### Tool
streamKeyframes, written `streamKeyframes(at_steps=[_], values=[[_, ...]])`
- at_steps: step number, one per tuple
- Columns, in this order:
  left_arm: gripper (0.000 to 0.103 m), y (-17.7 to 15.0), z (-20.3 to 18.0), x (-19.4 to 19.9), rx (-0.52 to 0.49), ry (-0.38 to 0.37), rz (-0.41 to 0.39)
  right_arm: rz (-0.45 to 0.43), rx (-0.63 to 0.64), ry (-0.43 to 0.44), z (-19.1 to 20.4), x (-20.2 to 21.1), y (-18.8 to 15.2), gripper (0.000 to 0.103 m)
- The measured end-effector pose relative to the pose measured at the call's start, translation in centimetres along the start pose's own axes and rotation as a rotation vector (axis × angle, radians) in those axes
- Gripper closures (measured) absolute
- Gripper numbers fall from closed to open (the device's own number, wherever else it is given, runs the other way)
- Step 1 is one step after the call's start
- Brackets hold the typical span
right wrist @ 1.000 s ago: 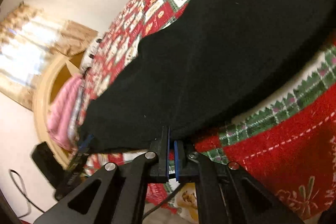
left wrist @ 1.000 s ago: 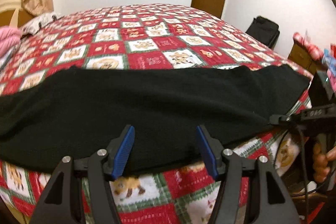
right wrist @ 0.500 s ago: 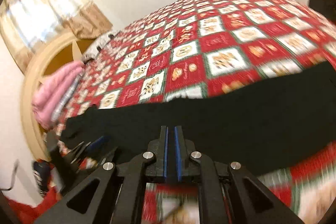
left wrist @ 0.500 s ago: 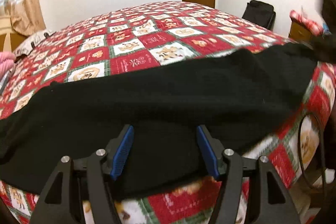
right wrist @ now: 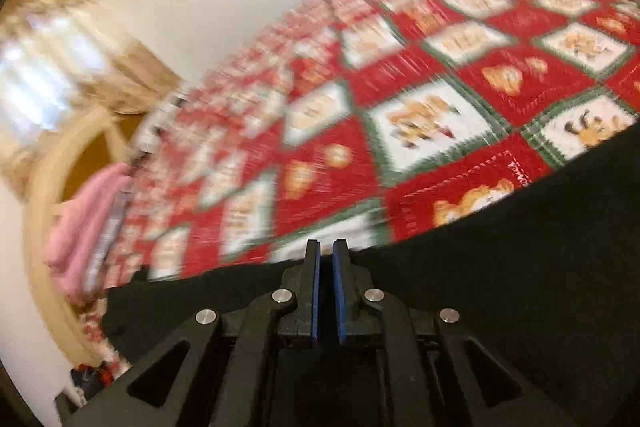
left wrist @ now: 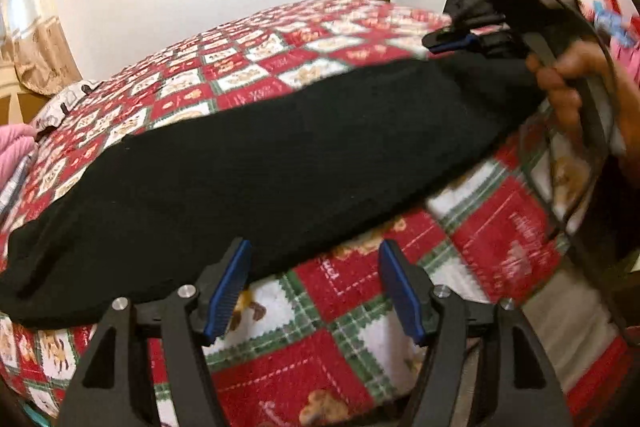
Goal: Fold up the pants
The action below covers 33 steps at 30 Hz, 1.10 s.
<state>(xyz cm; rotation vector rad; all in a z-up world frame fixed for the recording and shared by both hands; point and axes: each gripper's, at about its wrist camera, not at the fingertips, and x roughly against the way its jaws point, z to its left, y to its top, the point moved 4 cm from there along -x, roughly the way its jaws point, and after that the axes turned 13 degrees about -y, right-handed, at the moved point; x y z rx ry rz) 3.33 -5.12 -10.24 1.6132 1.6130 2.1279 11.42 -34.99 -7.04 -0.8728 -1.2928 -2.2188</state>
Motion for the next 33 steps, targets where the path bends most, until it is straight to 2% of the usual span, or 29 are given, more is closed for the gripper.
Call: streamKeyframes(at_steps=[1,3,6,7,8,10,11,12,13,15,17,18,21,24,26,27,28,30,33], values=[[0.034,0.3,0.4,0.7,0.014,-0.008,-0.024,-0.043,0.064,0.001,1.1,1.6,-0.6,0.096],[0.034,1.6,1.9,2.2,0.052,-0.005,-0.087,-0.067,0.163,-0.030,2.0,3.3,-2.2,0.096],[0.034,3.4,4.8,2.5,0.112,0.045,-0.135,0.043,0.243,-0.013,3.1,2.8,-6.2,0.096],[0.034,3.7,5.7,2.2,0.129,0.072,-0.133,0.100,0.277,-0.014,3.3,2.1,-8.2,0.095],[0.034,3.8,6.5,1.8,0.141,0.089,-0.127,0.122,0.306,-0.024,3.2,1.5,-9.8,0.095],[0.034,3.0,8.3,0.4,0.178,0.144,-0.073,0.033,0.328,-0.021,3.1,2.6,-10.7,0.095],[0.033,2.0,9.0,-0.4,0.204,0.170,-0.026,0.036,0.336,-0.029,3.2,2.8,-10.7,0.095],[0.032,0.8,9.8,-1.0,0.247,0.157,-0.004,0.056,0.341,-0.035,3.3,3.2,-10.5,0.095],[0.032,0.6,9.9,-0.5,0.261,0.144,-0.055,0.058,0.335,-0.029,3.2,3.8,-10.0,0.095],[0.031,0.6,9.7,-0.4,0.263,0.148,-0.040,-0.008,0.288,-0.027,2.2,5.8,-8.1,0.095],[0.031,1.1,9.3,-0.6,0.242,0.168,-0.024,-0.079,0.237,-0.065,0.4,7.9,-5.8,0.095],[0.031,1.5,9.1,-0.7,0.247,0.148,-0.025,-0.127,0.199,-0.109,-1.0,9.1,-4.3,0.095],[0.031,3.1,7.7,-1.1,0.232,0.080,-0.037,-0.177,0.111,-0.212,-4.7,10.9,-1.8,0.095],[0.031,6.0,4.4,-2.1,0.142,0.039,-0.052,-0.171,0.028,-0.295,-9.1,11.4,-1.0,0.095],[0.031,7.8,2.2,-3.2,0.094,-0.005,-0.050,-0.109,-0.033,-0.366,-12.6,10.5,-1.6,0.096],[0.031,8.7,0.9,-3.8,0.071,-0.026,-0.050,-0.076,-0.065,-0.342,-13.9,10.2,-2.1,0.099],[0.031,9.3,-0.2,-4.3,0.052,-0.038,-0.053,-0.093,-0.089,-0.287,-14.4,11.0,-2.3,0.099],[0.031,10.6,-2.6,-5.6,0.019,-0.064,-0.055,-0.087,-0.081,-0.322,-14.3,12.5,-2.1,0.095],[0.031,11.7,-5.4,-7.4,0.003,-0.119,-0.045,-0.207,-0.051,-0.414,-14.2,16.0,-1.2,0.095]])
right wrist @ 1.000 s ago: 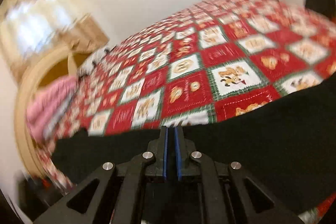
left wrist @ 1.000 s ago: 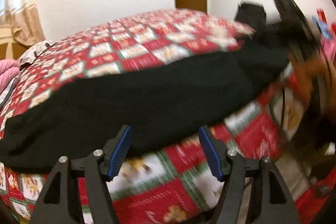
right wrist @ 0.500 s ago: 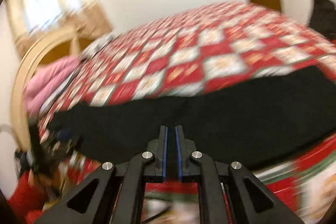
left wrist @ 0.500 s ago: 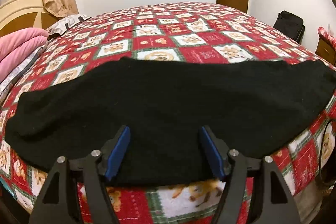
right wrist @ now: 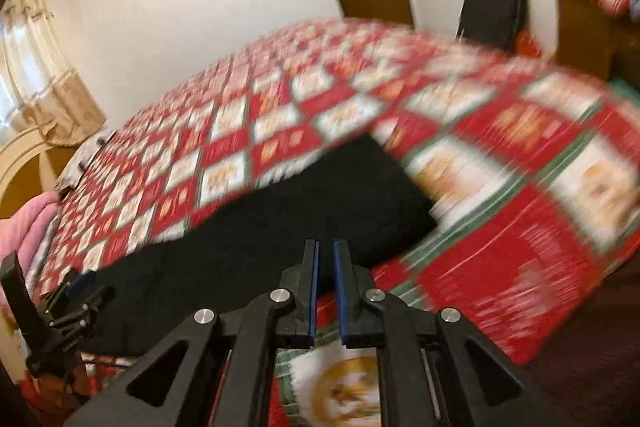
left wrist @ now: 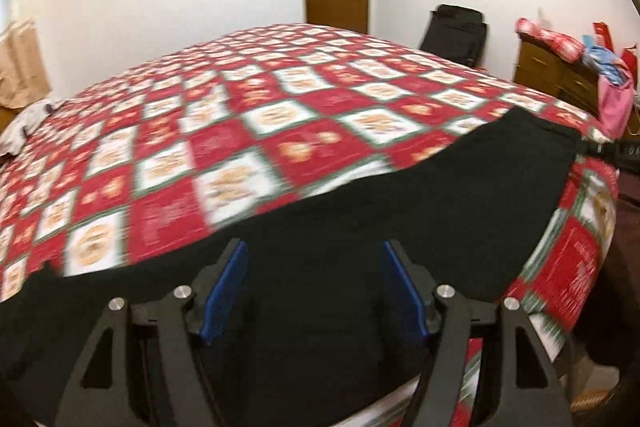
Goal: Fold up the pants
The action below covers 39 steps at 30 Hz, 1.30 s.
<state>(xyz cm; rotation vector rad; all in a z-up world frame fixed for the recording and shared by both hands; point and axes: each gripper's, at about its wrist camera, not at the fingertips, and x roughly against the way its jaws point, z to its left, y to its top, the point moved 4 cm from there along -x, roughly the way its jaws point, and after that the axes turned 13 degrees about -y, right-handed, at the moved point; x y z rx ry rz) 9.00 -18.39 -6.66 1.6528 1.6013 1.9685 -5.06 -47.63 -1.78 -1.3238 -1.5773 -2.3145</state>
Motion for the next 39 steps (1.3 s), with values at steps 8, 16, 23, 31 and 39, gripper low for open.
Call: streamKeyframes(at_steps=[8,16,23,31,39], values=[[0.030,-2.3,-1.4,-2.8,0.075,0.008,0.026,-0.019,0.176,0.142,5.5,-1.9,3.1,0.092],[0.022,-2.8,-1.9,-2.6,0.039,0.026,0.016,0.280,0.063,0.183,5.7,-11.6,2.6,0.095],[0.022,-2.6,-1.6,-2.6,0.067,0.015,0.006,0.010,-0.187,0.172,-3.4,-3.2,4.9,0.052],[0.022,-2.5,-1.8,-1.0,0.111,0.011,0.008,-0.027,-0.226,0.044,-5.8,-3.1,1.8,0.021],[0.022,-3.1,-1.3,-1.4,0.129,0.018,0.040,0.023,-0.153,0.076,-1.3,-2.3,-0.2,0.023]])
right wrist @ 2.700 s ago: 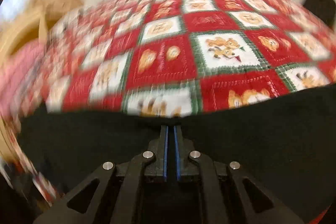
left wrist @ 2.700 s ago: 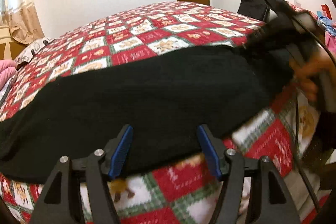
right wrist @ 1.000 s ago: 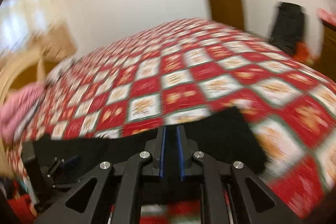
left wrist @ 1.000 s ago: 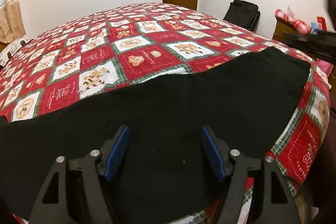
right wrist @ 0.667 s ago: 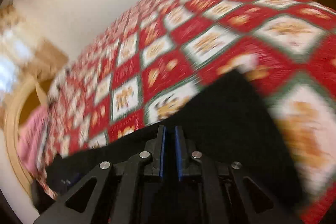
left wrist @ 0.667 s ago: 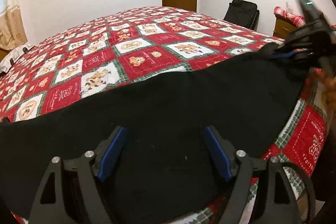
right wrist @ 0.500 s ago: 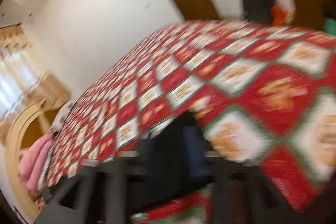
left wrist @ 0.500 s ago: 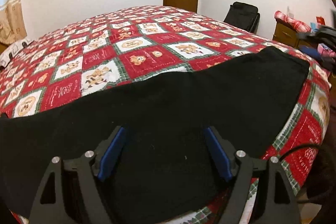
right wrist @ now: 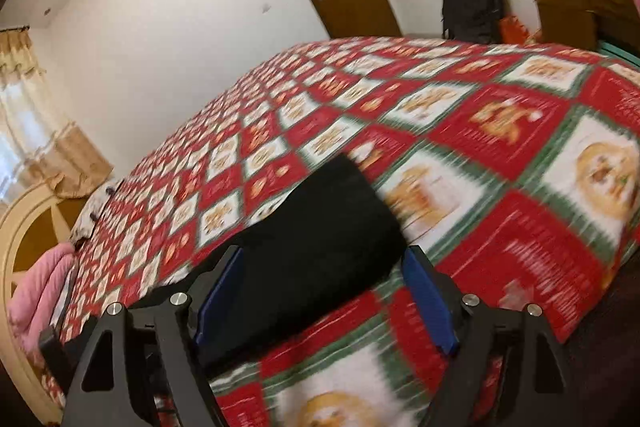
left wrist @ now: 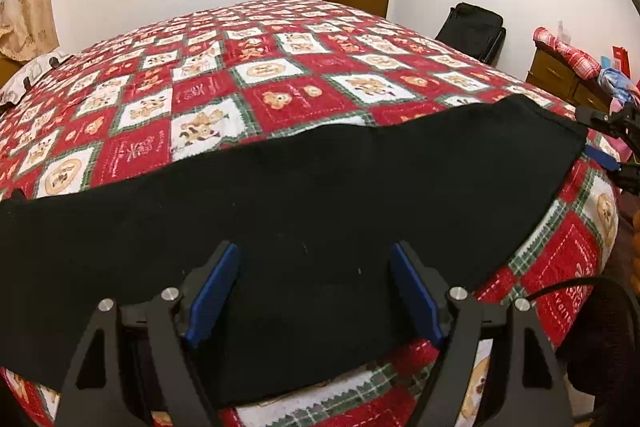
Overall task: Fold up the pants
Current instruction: 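Grasp the folded end of the black pants with the right tool and lift it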
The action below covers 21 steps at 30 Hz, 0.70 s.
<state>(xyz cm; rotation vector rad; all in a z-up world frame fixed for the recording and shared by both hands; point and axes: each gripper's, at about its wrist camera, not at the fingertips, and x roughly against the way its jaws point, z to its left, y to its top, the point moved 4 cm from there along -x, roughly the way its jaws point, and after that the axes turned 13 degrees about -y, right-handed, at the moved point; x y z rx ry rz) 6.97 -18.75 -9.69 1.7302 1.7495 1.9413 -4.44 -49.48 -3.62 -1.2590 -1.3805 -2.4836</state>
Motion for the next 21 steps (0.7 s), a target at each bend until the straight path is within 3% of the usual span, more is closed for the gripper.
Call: streamKeyframes(at_steps=[4,8,12,14,15,16,21], values=[[0.022,-0.1,0.1,0.2,-0.007,-0.007,-0.003,0.051,-0.062,0.060,0.1,-0.2,-0.6,0.033],[0.022,-0.4,0.3,-0.1,-0.002,-0.006,-0.004,0.040,-0.088,0.059,-0.2,-0.5,-0.3,0.039],[0.022,-0.3,0.2,-0.1,-0.012,-0.006,0.001,-0.001,-0.134,0.082,-1.1,-1.4,1.4,0.057],[0.022,-0.3,0.3,-0.1,-0.002,-0.011,0.001,0.014,-0.118,0.058,-1.2,-2.6,1.5,0.070],[0.022,-0.3,0.3,-0.1,-0.001,-0.010,0.001,0.027,-0.088,0.012,-1.1,-3.2,1.3,0.081],[0.022,-0.3,0.3,-0.1,-0.004,-0.008,0.001,0.029,-0.051,-0.039,-1.0,-3.5,1.2,0.086],[0.022,0.0,0.6,0.4,-0.003,-0.012,0.003,0.042,-0.010,-0.030,-0.9,-3.0,1.4,0.094]])
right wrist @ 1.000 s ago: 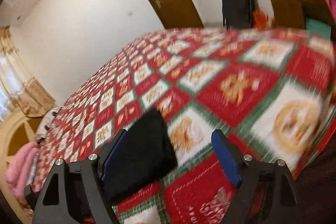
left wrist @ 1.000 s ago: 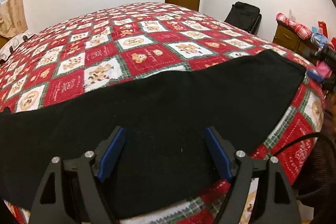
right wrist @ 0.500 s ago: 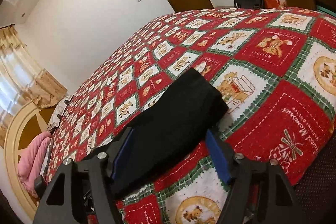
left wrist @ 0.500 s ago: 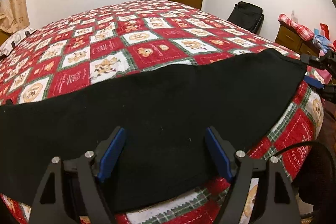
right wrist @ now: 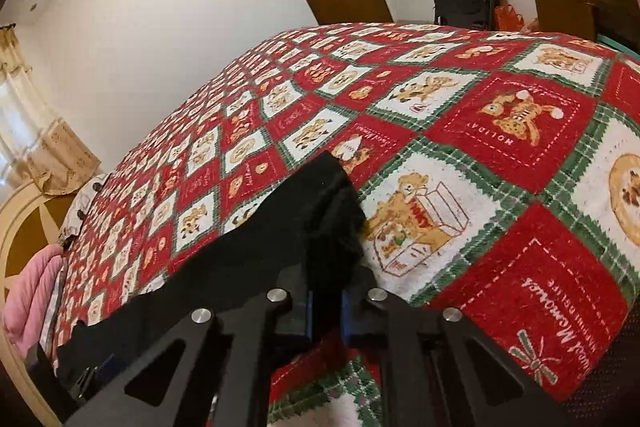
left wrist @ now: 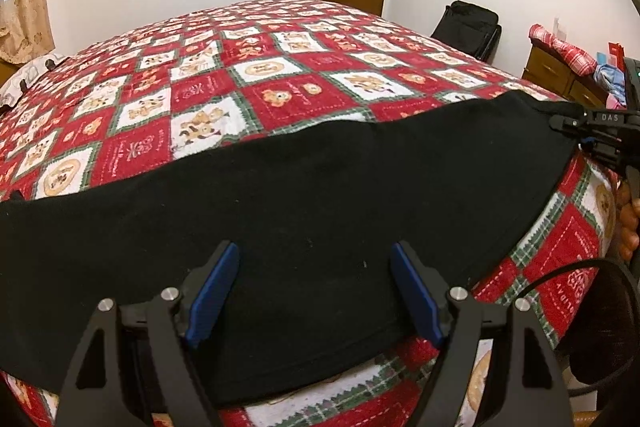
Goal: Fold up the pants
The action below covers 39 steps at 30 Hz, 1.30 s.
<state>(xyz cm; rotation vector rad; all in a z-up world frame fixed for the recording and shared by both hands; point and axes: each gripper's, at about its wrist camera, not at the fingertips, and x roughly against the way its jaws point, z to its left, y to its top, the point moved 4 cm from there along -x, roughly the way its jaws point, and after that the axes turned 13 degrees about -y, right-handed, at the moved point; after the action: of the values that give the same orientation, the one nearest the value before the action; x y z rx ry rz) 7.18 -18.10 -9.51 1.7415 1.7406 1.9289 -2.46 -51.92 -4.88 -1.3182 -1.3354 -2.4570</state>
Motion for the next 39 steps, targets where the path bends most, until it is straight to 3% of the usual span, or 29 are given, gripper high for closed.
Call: streamKeyframes(at_steps=[3,8,15,19,26,32,33,35,36,37,39], values=[[0.022,0.6,0.8,1.3,-0.001,0.026,-0.039,-0.068,0.056,0.046,1.7,2.1,0.3,0.095],[0.022,1.2,4.2,3.3,0.078,0.064,-0.085,-0.187,0.314,0.188,10.4,6.4,-1.3,0.095],[0.022,0.2,8.6,5.3,0.171,0.138,-0.112,-0.177,0.601,0.339,20.9,6.5,-8.7,0.095],[0.022,-0.6,11.0,7.0,0.214,0.184,-0.129,-0.132,0.685,0.433,25.1,5.8,-13.4,0.095],[0.022,-1.8,14.4,8.8,0.287,0.237,-0.151,-0.105,0.811,0.413,29.0,2.6,-20.7,0.094],[0.022,-2.5,15.2,8.4,0.306,0.236,-0.137,-0.137,0.858,0.392,29.0,2.0,-22.1,0.094],[0.022,-2.6,15.2,8.3,0.307,0.234,-0.134,-0.142,0.875,0.388,29.1,2.0,-22.3,0.090],[0.022,-2.6,15.2,8.3,0.307,0.235,-0.131,-0.127,0.904,0.416,29.1,2.2,-22.9,0.069],[0.022,-2.6,15.3,8.4,0.306,0.238,-0.131,-0.109,0.908,0.447,29.2,2.3,-23.1,0.048],[0.022,-2.6,15.5,8.5,0.306,0.244,-0.133,-0.083,0.915,0.503,29.3,2.7,-23.5,0.037],[0.022,-2.6,16.0,8.9,0.312,0.251,-0.138,-0.063,0.934,0.553,29.4,3.3,-24.0,0.036]])
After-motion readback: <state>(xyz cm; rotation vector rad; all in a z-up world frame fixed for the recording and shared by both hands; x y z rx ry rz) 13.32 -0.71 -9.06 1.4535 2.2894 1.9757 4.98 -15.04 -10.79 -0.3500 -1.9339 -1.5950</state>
